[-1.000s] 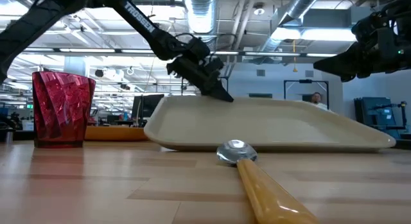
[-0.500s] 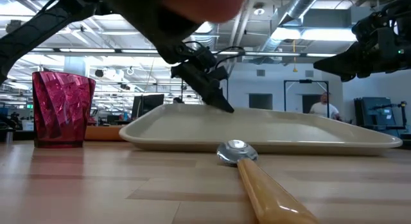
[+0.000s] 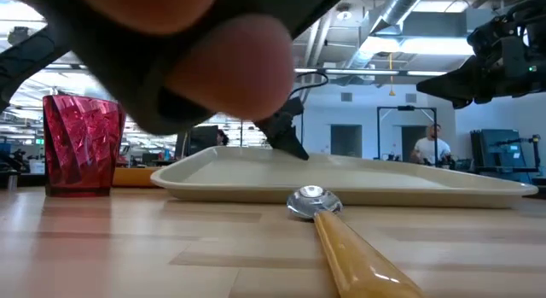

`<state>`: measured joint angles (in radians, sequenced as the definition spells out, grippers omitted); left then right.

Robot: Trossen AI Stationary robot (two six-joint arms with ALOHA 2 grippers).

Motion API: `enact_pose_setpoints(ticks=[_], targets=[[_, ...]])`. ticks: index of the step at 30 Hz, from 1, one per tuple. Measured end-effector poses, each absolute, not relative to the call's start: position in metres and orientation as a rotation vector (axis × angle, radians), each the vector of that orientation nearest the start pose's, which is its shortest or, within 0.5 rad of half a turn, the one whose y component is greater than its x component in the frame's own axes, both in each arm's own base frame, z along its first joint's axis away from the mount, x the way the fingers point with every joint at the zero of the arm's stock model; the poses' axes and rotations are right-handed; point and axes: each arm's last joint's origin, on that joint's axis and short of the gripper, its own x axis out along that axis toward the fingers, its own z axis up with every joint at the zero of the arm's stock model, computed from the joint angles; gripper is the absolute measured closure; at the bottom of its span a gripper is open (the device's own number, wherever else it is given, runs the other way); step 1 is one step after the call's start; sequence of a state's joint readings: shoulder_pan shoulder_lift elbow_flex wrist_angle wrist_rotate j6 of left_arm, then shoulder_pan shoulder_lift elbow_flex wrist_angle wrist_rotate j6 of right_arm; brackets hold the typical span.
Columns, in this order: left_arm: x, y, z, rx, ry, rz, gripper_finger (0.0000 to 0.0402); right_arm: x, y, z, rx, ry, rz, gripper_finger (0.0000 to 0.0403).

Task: Pick and place plate/cup/fork/spoon on tray
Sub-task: Prepare the gray serving tray

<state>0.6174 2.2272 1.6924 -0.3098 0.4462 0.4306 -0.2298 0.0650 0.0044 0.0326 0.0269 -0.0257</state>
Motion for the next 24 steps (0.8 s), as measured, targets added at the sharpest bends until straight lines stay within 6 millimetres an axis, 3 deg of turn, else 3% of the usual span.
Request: enact_pose_setpoints(ticks=[10, 24], targets=[[0.4035, 0.2704, 0.1688, -0.045, 0.764, 0.076, 0.0374, 0.0986, -0.0239, 0.1630, -0.023, 0.031, -0.256, 0.0360], [0.3985, 0.2646, 0.1636, -0.021, 0.820, -0.031, 0.0363, 0.0985, -0.0238, 0.1630, -0.023, 0.032, -0.256, 0.0360]])
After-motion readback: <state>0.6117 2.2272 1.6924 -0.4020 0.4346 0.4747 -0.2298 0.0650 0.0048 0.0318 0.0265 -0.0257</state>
